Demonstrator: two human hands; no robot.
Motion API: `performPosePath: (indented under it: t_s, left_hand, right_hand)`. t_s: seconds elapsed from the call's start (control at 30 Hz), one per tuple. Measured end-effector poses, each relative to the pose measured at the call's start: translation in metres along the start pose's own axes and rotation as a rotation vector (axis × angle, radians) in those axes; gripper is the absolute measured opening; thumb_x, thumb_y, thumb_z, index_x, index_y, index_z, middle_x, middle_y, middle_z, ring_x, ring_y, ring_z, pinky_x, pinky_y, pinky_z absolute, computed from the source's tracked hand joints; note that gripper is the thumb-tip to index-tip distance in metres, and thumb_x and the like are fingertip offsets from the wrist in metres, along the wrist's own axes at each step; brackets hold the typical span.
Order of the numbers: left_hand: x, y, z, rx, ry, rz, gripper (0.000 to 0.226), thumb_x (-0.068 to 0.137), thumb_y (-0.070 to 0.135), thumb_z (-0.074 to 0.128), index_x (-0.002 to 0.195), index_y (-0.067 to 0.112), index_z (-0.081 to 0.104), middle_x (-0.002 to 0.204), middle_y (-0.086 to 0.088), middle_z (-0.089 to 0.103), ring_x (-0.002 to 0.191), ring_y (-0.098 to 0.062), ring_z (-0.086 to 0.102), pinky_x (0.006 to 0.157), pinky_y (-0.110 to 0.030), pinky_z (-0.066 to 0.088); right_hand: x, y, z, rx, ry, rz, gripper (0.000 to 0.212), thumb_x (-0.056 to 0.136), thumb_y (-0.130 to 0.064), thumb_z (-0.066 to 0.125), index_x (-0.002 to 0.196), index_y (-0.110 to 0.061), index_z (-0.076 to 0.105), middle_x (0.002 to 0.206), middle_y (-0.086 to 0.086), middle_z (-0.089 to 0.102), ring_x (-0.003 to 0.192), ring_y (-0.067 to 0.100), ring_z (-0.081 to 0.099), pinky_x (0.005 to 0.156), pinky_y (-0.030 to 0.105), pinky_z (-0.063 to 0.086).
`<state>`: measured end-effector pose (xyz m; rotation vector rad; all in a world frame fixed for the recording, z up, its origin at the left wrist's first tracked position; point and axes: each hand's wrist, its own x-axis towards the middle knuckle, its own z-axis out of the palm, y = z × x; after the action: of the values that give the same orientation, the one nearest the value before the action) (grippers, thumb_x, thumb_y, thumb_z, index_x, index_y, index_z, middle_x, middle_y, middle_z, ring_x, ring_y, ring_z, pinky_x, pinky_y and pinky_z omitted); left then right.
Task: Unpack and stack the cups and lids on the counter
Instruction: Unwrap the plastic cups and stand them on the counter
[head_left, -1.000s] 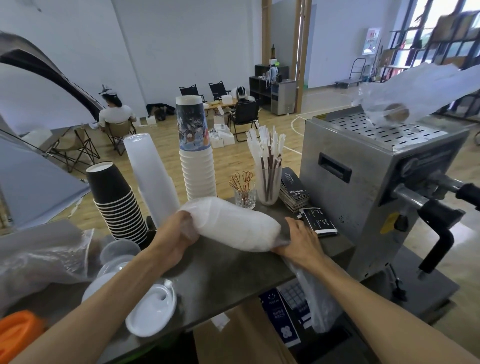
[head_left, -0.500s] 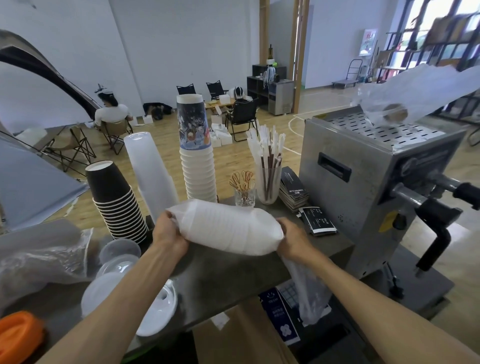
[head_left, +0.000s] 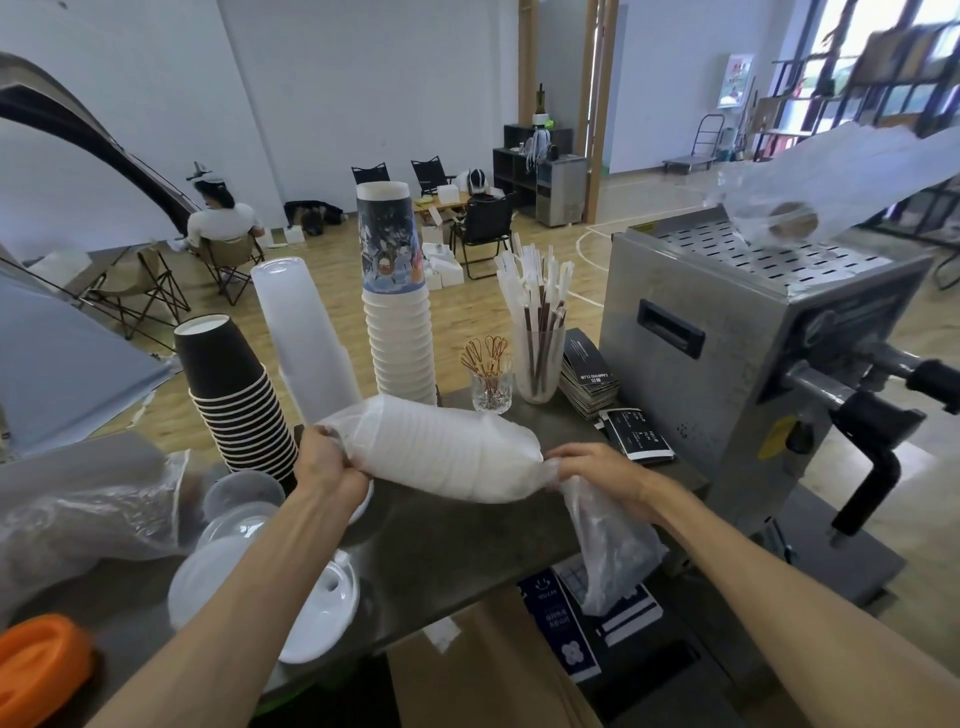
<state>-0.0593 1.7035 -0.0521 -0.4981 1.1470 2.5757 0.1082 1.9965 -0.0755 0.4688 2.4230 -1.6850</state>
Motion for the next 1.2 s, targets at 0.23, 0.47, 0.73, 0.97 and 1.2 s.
performPosePath:
  t_s: [0.23, 0.47, 0.73, 0.97, 1.2]
  left_hand:
    - [0.002, 0.004, 0.004, -0.062, -0.042, -0.031, 0.050, 0.092, 0.017, 0.041, 0.140, 0.016, 0.055, 0.134, -0.009, 0.065, 0.122, -0.031, 0.062, 0.101, -0.050, 0.050]
    - [0.012, 0.002, -0.001, -0.095, -0.090, -0.105, 0.048, 0.095, 0.018, 0.043, 0.142, 0.018, 0.054, 0.133, -0.007, 0.066, 0.120, -0.033, 0.064, 0.094, -0.052, 0.054]
    - [0.012, 0.010, -0.004, -0.128, -0.102, -0.072, 0.045, 0.096, 0.017, 0.041, 0.138, 0.016, 0.058, 0.131, -0.009, 0.067, 0.121, -0.034, 0.062, 0.107, -0.052, 0.046]
    - [0.005, 0.005, 0.001, -0.105, -0.076, -0.020, 0.044, 0.098, 0.018, 0.040, 0.139, 0.016, 0.054, 0.133, -0.011, 0.064, 0.122, -0.034, 0.062, 0.107, -0.052, 0.047]
    - [0.006, 0.005, -0.006, -0.044, -0.076, -0.019, 0.047, 0.098, 0.017, 0.038, 0.143, 0.012, 0.051, 0.136, -0.012, 0.063, 0.124, -0.033, 0.061, 0.105, -0.052, 0.047]
  right_hand:
    - [-0.006, 0.004, 0.007, -0.054, -0.076, 0.075, 0.032, 0.094, -0.040, 0.064, 0.122, -0.026, 0.070, 0.102, -0.001, 0.079, 0.117, 0.024, 0.064, 0.113, 0.050, 0.041]
    - [-0.001, -0.004, 0.022, 0.187, 0.021, -0.009, 0.020, 0.090, 0.001, 0.068, 0.109, -0.006, 0.069, 0.111, 0.018, 0.074, 0.108, 0.031, 0.070, 0.096, 0.046, 0.057]
    - [-0.007, -0.023, 0.001, 0.073, 0.126, -0.052, 0.026, 0.095, -0.009, 0.056, 0.115, 0.000, 0.069, 0.110, 0.009, 0.068, 0.103, 0.016, 0.058, 0.087, 0.024, 0.044]
    - [-0.001, -0.035, 0.008, 0.464, -0.014, 0.053, 0.037, 0.106, -0.026, 0.050, 0.120, 0.006, 0.065, 0.100, 0.013, 0.067, 0.091, 0.023, 0.062, 0.086, 0.037, 0.053]
    - [0.003, -0.029, 0.006, 0.686, -0.019, 0.026, 0.024, 0.105, -0.013, 0.049, 0.087, -0.004, 0.063, 0.083, 0.011, 0.061, 0.073, 0.019, 0.061, 0.073, 0.033, 0.051]
